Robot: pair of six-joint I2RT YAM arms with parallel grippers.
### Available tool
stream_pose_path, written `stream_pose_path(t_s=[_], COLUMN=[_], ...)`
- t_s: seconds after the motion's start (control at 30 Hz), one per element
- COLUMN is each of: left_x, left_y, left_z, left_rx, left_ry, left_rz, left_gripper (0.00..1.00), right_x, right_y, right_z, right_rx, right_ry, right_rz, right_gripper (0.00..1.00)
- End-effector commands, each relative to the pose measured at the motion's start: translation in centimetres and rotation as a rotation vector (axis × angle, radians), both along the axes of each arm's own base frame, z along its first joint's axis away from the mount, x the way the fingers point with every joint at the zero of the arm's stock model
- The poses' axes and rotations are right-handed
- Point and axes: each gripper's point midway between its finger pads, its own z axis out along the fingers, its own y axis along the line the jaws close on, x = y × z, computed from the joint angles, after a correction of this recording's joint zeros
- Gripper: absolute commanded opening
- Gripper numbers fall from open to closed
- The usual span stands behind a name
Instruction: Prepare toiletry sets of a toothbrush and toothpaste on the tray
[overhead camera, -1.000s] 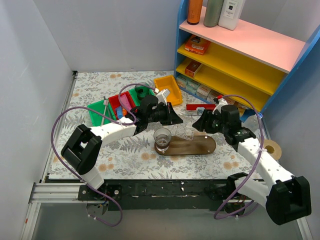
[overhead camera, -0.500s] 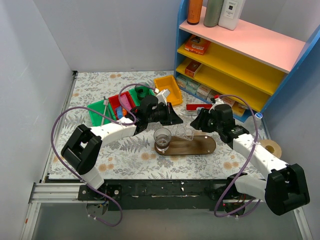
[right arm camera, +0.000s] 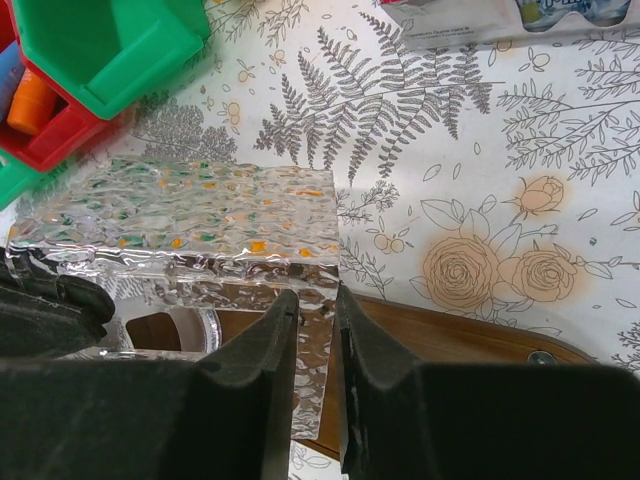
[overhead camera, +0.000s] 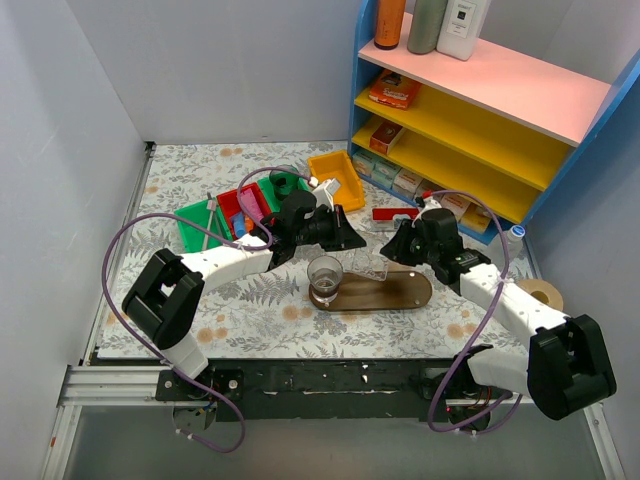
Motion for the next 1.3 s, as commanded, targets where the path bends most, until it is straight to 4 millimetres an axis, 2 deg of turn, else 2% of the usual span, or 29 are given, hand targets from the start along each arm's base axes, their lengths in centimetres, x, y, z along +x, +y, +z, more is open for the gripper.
stream_pose_path(t_s=[0.0,0.07,0.17,0.23,0.37,0.47,0.5,0.57,0.6,0.67,0.7,0.73,0.83,0.9,1.0,1.17,1.27], left_x=[-0.3,-0.3,-0.3,-0.2,-0.2,-0.3,-0.3,-0.3,-0.2,0.0,0.1,0.4,0.5,0.4,0.7,2.7,3.8], left_y=[-0.2,-0.2,-0.2,-0.1,0.1,0.2,0.2,0.3,0.4,0.6,0.8,1.1,2.1,2.8,4.1,7.3,9.3], left_z=[1.6,1.7,1.8,2.1,2.8,3.4,3.5,3.9,3.9,4.8,4.9,5.4,7.4,9.2,10.9,12.1,12.7], left_rx=[-0.037,-0.035,-0.024,-0.021,-0.018,-0.022,-0.021,-0.022,-0.016,-0.015,0.003,0.012,0.020,0.010,0.033,0.141,0.198], left_ry=[-0.047,-0.052,-0.062,-0.075,-0.124,-0.146,-0.159,-0.170,-0.180,-0.216,-0.239,-0.268,-0.370,-0.436,-0.530,-0.633,-0.664], left_rz=[-0.030,-0.033,-0.039,-0.038,-0.045,-0.051,-0.054,-0.051,-0.053,-0.051,-0.050,-0.033,-0.006,0.008,0.057,0.223,0.332], left_gripper=[0.00,0.00,0.00,0.02,0.24,0.37,0.46,0.57,0.68,0.80,0.91,0.95,0.98,0.98,0.98,0.98,0.98], right_x=[1.8,1.8,2.0,2.3,2.2,2.2,2.2,2.1,2.0,1.8,1.6,1.6,1.4,1.3,0.7,-0.8,-2.1], right_y=[0.5,0.4,0.2,-0.1,-0.8,-1.0,-1.7,-1.8,-1.9,-2.2,-2.5,-2.9,-4.2,-4.7,-5.0,-4.5,-4.0], right_z=[2.5,2.7,3.4,4.2,5.4,6.5,6.5,7.0,7.7,8.1,8.4,8.4,8.7,8.8,8.8,8.8,7.9], right_rx=[0.022,0.017,0.005,-0.006,-0.026,-0.034,-0.060,-0.065,-0.063,-0.078,-0.098,-0.116,-0.174,-0.198,-0.223,-0.201,-0.188], right_ry=[-0.074,-0.074,-0.084,-0.105,-0.126,-0.147,-0.144,-0.152,-0.159,-0.162,-0.159,-0.156,-0.153,-0.146,-0.122,-0.060,-0.003], right_rz=[-0.019,-0.023,-0.032,-0.046,-0.062,-0.065,-0.089,-0.091,-0.087,-0.086,-0.088,-0.094,-0.113,-0.118,-0.103,-0.066,-0.044], right_gripper=[0.18,0.14,0.01,0.01,0.01,0.01,0.01,0.01,0.01,0.01,0.01,0.01,0.01,0.01,0.01,0.01,0.01])
